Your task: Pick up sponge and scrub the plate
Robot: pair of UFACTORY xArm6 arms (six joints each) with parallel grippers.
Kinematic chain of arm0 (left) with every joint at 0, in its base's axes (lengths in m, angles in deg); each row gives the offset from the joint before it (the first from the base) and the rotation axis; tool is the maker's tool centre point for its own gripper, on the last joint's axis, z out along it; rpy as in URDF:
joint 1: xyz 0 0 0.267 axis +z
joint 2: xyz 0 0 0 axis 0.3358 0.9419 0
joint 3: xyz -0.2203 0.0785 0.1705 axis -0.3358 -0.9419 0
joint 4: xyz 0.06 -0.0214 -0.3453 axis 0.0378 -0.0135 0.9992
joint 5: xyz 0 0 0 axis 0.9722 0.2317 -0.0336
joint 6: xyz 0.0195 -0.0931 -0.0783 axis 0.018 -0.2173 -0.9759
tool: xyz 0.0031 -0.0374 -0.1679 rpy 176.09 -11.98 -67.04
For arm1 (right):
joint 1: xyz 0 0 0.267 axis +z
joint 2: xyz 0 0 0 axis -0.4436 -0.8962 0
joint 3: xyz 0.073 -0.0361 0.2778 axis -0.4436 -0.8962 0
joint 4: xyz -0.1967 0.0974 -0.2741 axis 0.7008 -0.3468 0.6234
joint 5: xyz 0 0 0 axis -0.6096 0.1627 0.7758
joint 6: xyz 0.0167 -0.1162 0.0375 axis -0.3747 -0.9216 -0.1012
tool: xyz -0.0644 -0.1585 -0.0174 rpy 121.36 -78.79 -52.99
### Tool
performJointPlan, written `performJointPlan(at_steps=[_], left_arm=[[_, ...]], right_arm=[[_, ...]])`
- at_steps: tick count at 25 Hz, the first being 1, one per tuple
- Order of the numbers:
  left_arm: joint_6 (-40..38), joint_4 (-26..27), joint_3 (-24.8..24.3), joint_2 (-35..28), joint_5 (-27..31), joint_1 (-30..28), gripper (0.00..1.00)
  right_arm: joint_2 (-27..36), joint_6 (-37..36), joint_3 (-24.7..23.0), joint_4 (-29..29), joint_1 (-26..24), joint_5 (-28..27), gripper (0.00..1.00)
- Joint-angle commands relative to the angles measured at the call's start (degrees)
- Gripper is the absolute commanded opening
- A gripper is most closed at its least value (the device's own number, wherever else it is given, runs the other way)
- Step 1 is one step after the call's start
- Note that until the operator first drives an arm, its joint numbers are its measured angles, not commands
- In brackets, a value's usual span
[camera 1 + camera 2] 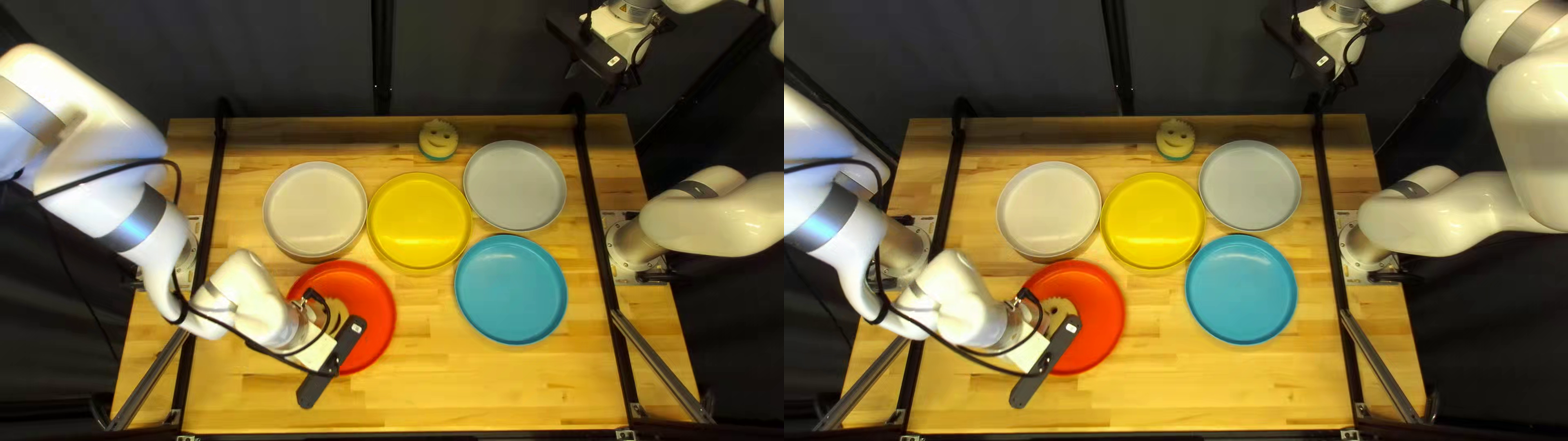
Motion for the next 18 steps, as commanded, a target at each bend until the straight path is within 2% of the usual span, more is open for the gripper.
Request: performJointPlan(at_steps=[1,7,10,15,18], left_arm=[[0.37,-1.08,1.47,0.87,1.08,0.40,0.00],[6.95,0.19,-5.92,-5.00,-0.48,7.17,0.00],[13.73,3.07,-9.83,-8.75,-1.50,12.17,0.00],[18.50,4.60,-11.37,-9.92,-2.20,15.94,0.00],[17.32,4.52,-10.61,-9.03,-2.38,14.85,0.00]], right_arm=[[0.00,0.00,0.00,0.00,0.00,0.00,1.00],[0.00,0.00,0.00,0.00,0.00,0.00,1.00],[0.00,0.00,0.00,0.00,0.00,0.00,1.00],[0.00,0.00,0.00,0.00,0.00,0.00,1.00],[0.00,0.00,0.00,0.00,0.00,0.00,1.00]])
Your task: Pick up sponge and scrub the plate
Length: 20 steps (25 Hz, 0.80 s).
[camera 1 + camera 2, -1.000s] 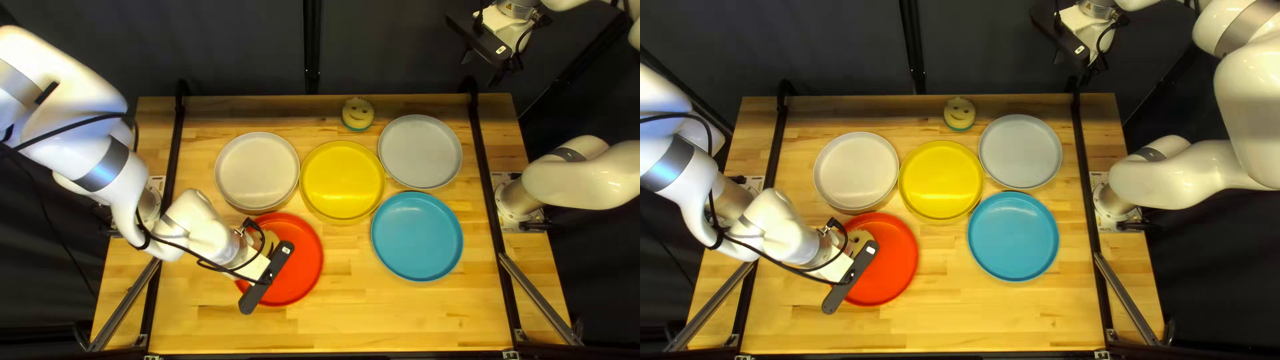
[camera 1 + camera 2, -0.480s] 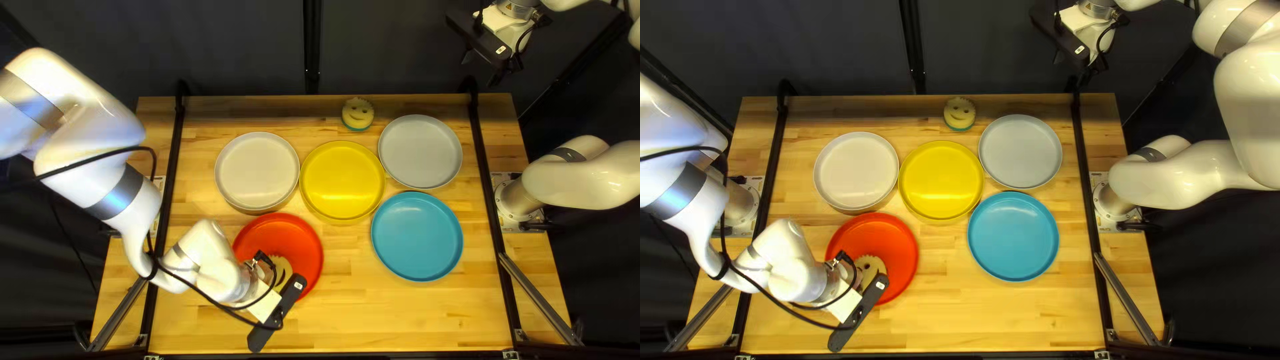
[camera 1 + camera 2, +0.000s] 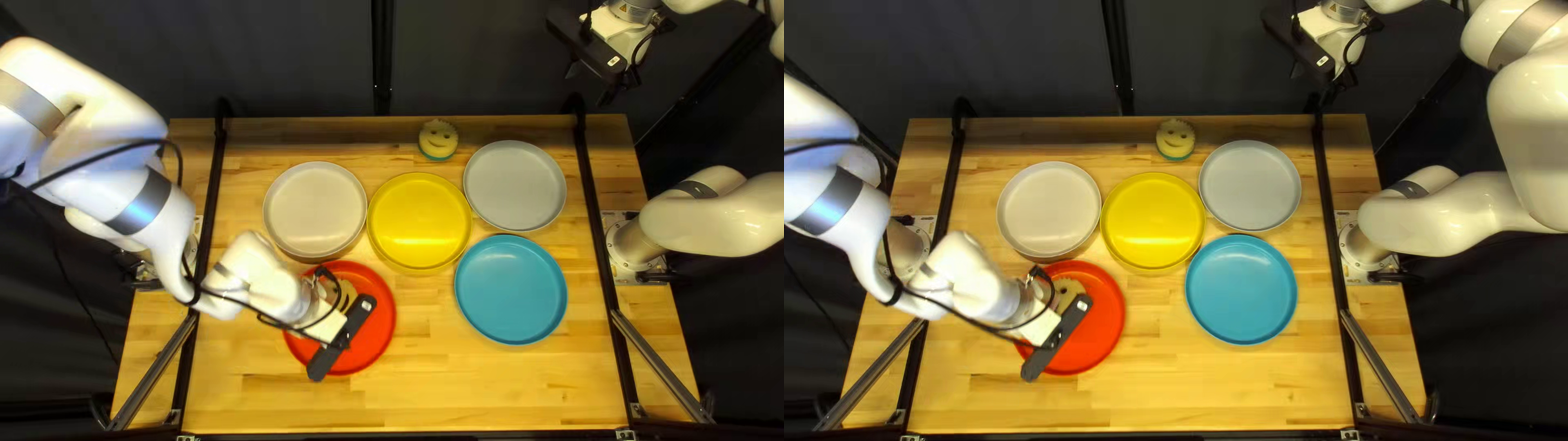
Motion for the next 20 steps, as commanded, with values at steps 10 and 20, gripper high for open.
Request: performJointPlan(at_steps=[10,20], left_arm=[[-11.83,-3.31,9.43,8.10,1.37,-11.41,0.00],[-14.63,-4.78,15.12,11.67,3.43,-15.35,0.00]], right_arm=[[0.00,0.00,0.00,0.00,0.00,0.00,1.00],[0.00,0.00,0.00,0.00,0.00,0.00,1.00]])
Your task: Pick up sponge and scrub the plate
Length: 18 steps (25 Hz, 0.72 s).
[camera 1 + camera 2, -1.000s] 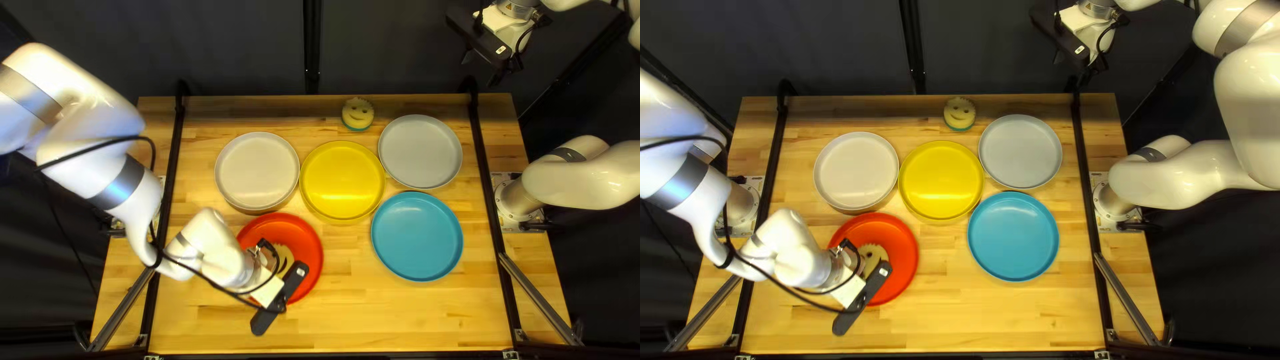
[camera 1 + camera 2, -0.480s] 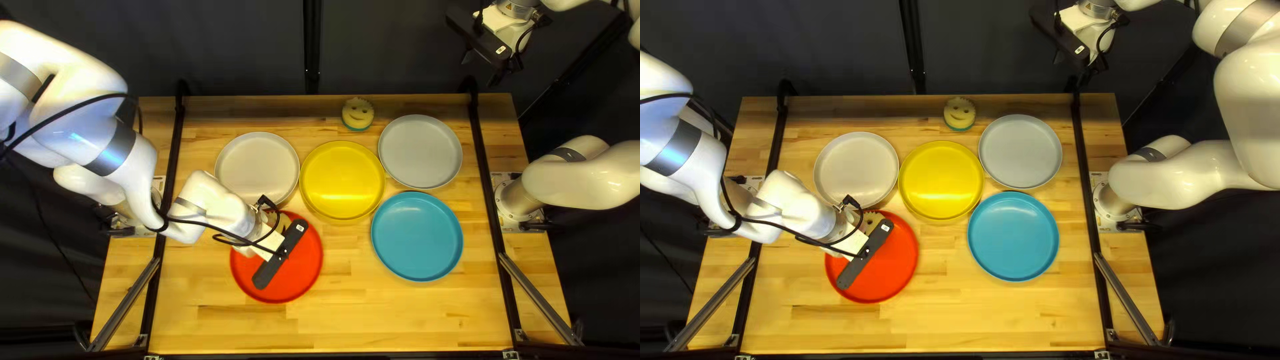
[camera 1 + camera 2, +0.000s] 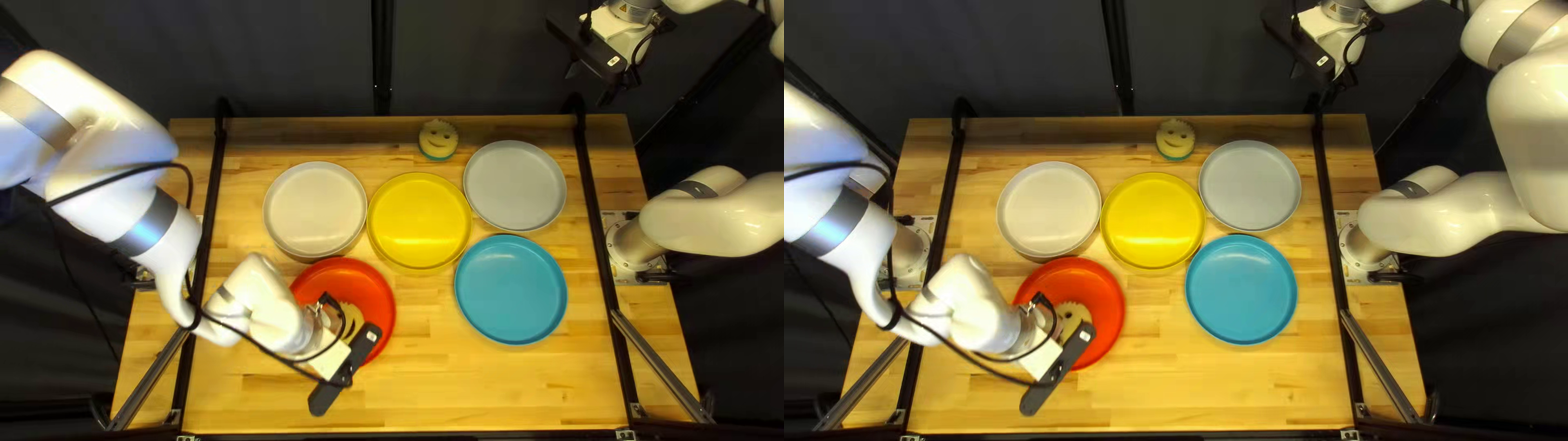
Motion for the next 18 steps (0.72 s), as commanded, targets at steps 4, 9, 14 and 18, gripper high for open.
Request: performJointPlan(at_steps=[4,9,14,18], left_arm=[[4.40,-0.05,-1.72,-1.38,-0.61,4.18,0.00],[10.63,1.05,-3.13,-2.27,-1.37,9.60,0.00],[16.06,2.85,-4.60,-2.51,-2.76,13.90,0.00],[16.45,3.30,-4.68,-2.78,-2.68,13.99,0.00]], right_arm=[[0.00,0.00,0.00,0.00,0.00,0.00,1.00],[0.00,0.00,0.00,0.00,0.00,0.00,1.00],[0.00,0.00,0.00,0.00,0.00,0.00,1.00],[0.00,0.00,0.00,0.00,0.00,0.00,1.00]])
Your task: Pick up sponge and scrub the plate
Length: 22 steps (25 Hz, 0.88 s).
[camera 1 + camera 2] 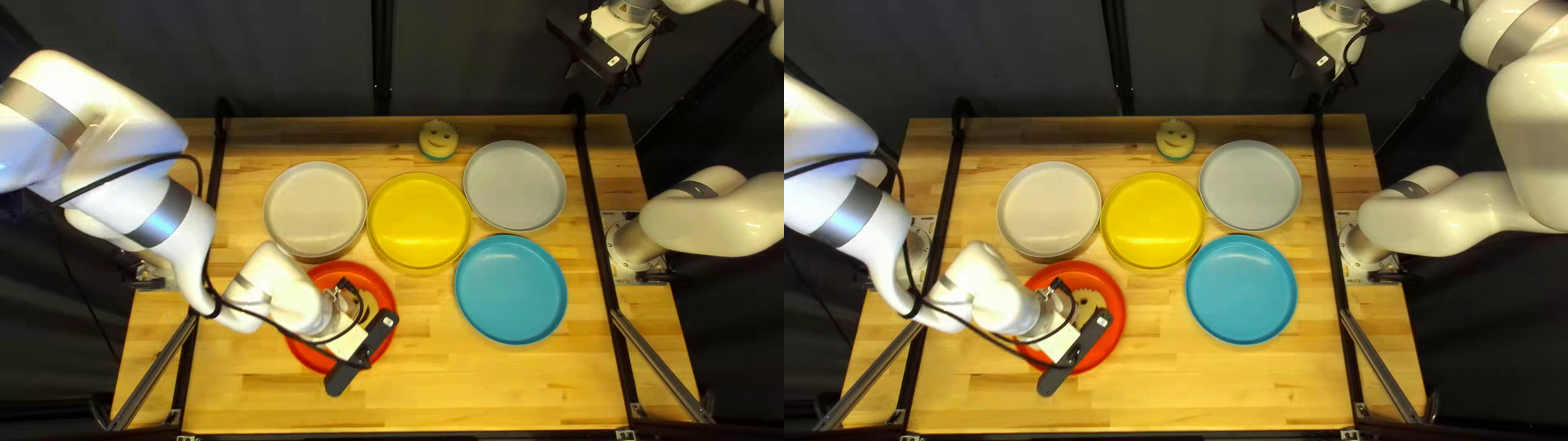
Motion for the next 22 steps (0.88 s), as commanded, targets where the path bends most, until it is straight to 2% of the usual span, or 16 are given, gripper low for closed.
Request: performJointPlan(at_steps=[1,7,13,22], left_arm=[[-0.37,0.27,-0.06,-0.41,0.29,-0.72,0.00],[-7.85,-0.96,-0.41,-1.21,1.76,-7.30,0.00],[-14.22,-2.18,1.22,0.91,2.03,-12.55,0.00],[-9.45,-3.51,6.93,4.50,2.39,-8.37,0.00]], right_arm=[[0.00,0.00,0.00,0.00,0.00,0.00,1.00],[0.00,0.00,0.00,0.00,0.00,0.00,1.00],[0.00,0.00,0.00,0.00,0.00,0.00,1.00],[0.00,0.00,0.00,0.00,0.00,0.00,1.00]])
